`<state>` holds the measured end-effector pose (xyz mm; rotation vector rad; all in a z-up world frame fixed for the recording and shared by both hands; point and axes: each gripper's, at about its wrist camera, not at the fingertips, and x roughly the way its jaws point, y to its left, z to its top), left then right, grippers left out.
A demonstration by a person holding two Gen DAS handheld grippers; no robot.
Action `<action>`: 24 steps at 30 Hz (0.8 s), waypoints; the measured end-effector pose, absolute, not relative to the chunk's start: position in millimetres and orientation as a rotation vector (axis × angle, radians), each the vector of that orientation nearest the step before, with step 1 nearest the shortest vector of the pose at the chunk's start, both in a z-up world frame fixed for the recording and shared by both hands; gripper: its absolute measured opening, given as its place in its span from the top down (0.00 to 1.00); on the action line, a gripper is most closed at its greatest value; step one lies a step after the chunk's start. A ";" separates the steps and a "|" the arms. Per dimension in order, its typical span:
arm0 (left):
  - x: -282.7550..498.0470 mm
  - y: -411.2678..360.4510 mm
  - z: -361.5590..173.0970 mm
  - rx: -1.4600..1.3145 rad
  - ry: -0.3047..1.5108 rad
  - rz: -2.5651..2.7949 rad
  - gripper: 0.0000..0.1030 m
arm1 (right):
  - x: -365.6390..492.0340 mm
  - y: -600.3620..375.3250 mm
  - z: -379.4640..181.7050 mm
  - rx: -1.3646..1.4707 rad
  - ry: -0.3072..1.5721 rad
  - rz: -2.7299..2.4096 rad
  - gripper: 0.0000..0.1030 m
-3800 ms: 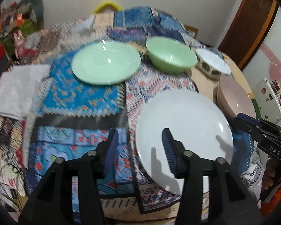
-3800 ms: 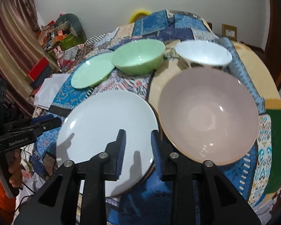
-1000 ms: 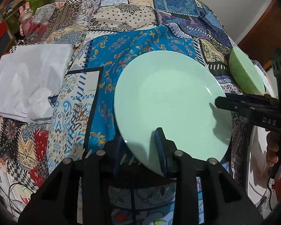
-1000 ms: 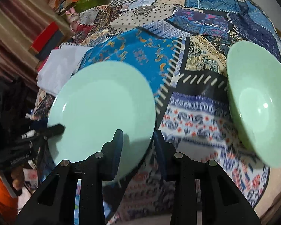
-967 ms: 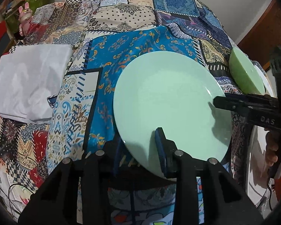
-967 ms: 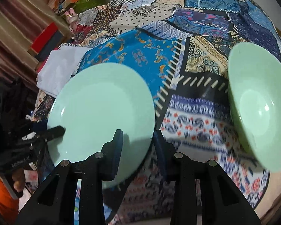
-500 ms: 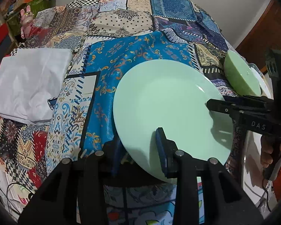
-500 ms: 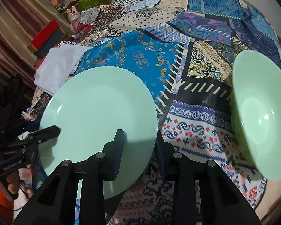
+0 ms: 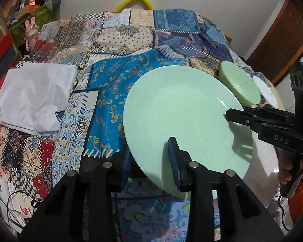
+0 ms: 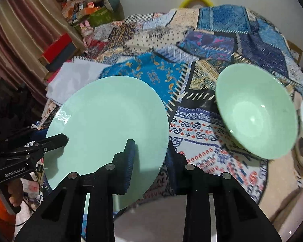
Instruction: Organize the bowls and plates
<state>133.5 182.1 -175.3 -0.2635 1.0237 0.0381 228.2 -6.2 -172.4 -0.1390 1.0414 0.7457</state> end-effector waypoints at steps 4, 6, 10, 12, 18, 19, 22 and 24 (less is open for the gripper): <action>124.2 168.7 -157.1 -0.253 0.998 0.028 0.67 | 215.2 -21.0 -154.6 -0.127 0.999 0.739 0.74; 119.6 163.3 -149.8 -0.249 0.988 0.022 0.67 | 209.9 -27.7 -146.3 -0.123 0.980 0.737 0.74; 109.9 149.3 -135.1 -0.243 0.966 0.012 0.67 | 199.4 -41.8 -132.2 -0.116 0.942 0.732 0.74; 105.2 140.3 -127.8 -0.238 0.955 0.005 0.67 | 194.2 -50.6 -126.0 -0.109 0.926 0.727 0.74; 95.2 118.4 -115.7 -0.229 0.942 -0.014 0.67 | 180.6 -77.8 -115.4 -0.074 0.903 0.715 0.74; 93.8 113.4 -114.3 -0.226 0.941 -0.018 0.67 | 179.0 -82.0 -114.6 -0.068 0.901 0.711 0.74; 90.2 101.1 -111.6 -0.215 0.938 -0.029 0.67 | 174.2 -93.8 -113.1 -0.055 0.894 0.697 0.74; 89.1 93.9 -110.3 -0.211 0.939 -0.037 0.67 | 171.3 -101.2 -112.1 -0.047 0.891 0.691 0.74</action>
